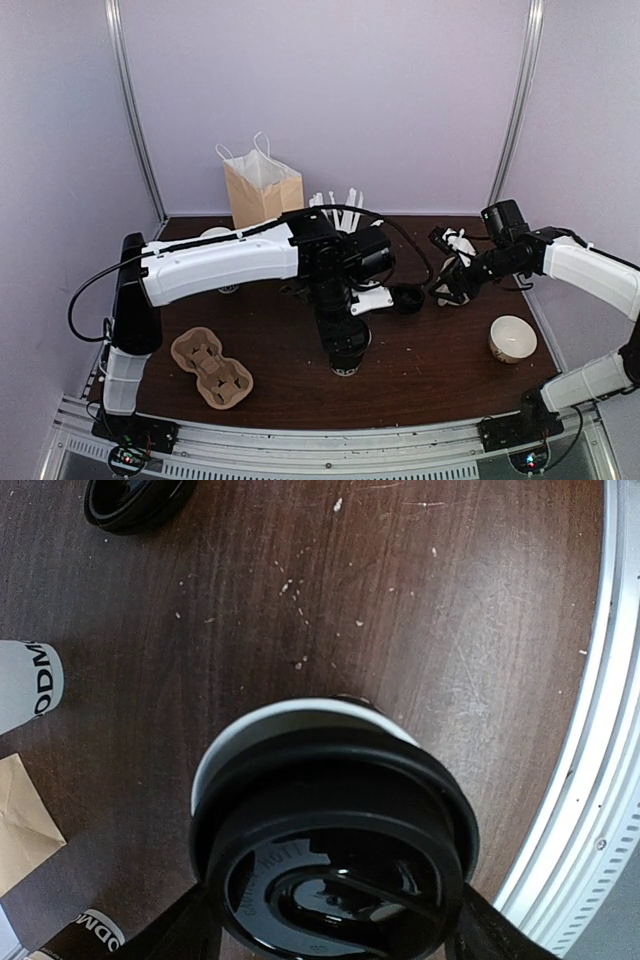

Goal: Pack the takeout coffee

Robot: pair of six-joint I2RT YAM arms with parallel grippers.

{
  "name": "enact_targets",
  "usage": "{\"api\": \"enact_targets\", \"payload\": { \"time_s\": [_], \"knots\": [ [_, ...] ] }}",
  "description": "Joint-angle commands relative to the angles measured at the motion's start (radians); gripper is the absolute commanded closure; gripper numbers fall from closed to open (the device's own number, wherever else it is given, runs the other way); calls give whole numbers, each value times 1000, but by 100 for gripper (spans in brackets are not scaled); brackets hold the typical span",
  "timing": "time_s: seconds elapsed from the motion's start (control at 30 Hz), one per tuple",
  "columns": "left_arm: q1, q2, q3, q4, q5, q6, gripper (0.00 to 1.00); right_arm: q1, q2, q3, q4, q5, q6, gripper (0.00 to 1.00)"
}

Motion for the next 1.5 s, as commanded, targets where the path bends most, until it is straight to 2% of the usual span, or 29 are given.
{"api": "enact_targets", "payload": {
  "time_s": [0.0, 0.3, 0.83, 1.27, 1.3, 1.33, 1.47],
  "knots": [
    [10, 15, 35, 2, 14, 17, 23, -5, 10, 9, -13, -15, -14, 34],
    [12, 25, 81, -60, 41, 24, 23, -5, 24, 13, -18, -20, -17, 34],
    [27, 82, 128, -51, 48, 34, 22, -5, 30, 17, -23, -22, -21, 34],
    [28, 75, 146, -42, 31, 31, 11, -5, 42, 24, -35, -32, -26, 34],
    [28, 70, 144, -40, 31, 31, 5, -4, 42, 24, -36, -32, -24, 34],
    [28, 63, 143, -39, 33, 30, 3, -5, 40, 25, -36, -32, -24, 34],
    [28, -3, 111, -53, 29, 44, 2, -5, 29, 39, -51, -21, -27, 33]
  ]
}}
